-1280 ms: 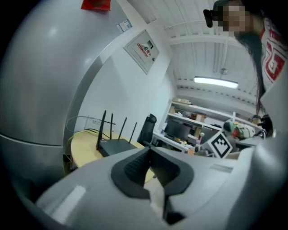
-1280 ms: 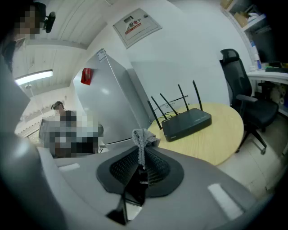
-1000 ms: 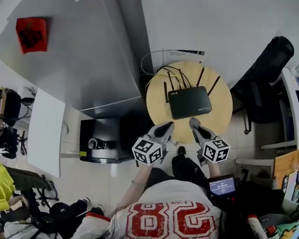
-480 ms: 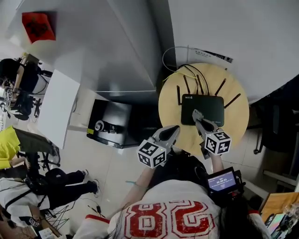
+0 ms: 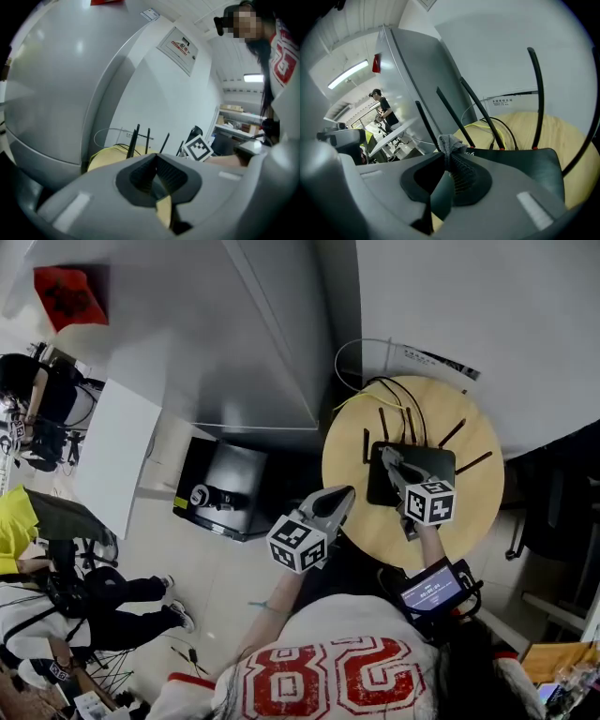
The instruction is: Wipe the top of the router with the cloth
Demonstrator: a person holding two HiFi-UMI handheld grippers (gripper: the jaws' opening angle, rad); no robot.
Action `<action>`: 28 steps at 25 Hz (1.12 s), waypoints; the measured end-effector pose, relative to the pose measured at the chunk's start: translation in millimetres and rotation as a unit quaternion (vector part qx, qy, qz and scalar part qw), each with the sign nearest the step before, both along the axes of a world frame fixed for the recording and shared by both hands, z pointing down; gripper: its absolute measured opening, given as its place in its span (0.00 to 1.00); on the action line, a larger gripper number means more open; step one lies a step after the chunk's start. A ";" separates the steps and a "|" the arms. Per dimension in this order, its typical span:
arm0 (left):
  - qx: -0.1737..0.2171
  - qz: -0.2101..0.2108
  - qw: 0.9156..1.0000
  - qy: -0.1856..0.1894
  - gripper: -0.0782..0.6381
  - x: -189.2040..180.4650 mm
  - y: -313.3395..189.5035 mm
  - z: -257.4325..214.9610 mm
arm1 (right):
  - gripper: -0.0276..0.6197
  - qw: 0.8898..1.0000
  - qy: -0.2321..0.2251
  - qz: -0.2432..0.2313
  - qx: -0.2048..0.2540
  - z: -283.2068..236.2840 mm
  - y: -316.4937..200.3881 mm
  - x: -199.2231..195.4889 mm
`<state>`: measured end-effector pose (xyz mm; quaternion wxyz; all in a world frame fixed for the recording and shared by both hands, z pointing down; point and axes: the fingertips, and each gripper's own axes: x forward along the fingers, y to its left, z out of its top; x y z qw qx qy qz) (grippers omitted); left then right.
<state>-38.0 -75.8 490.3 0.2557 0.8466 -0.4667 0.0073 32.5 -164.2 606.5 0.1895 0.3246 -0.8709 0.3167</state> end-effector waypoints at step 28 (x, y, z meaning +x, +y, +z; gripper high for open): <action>0.012 0.050 0.998 0.021 0.11 7.5 -44.7 -5.5 | 0.10 0.989 0.113 0.092 -0.025 31.7 -27.3 97.8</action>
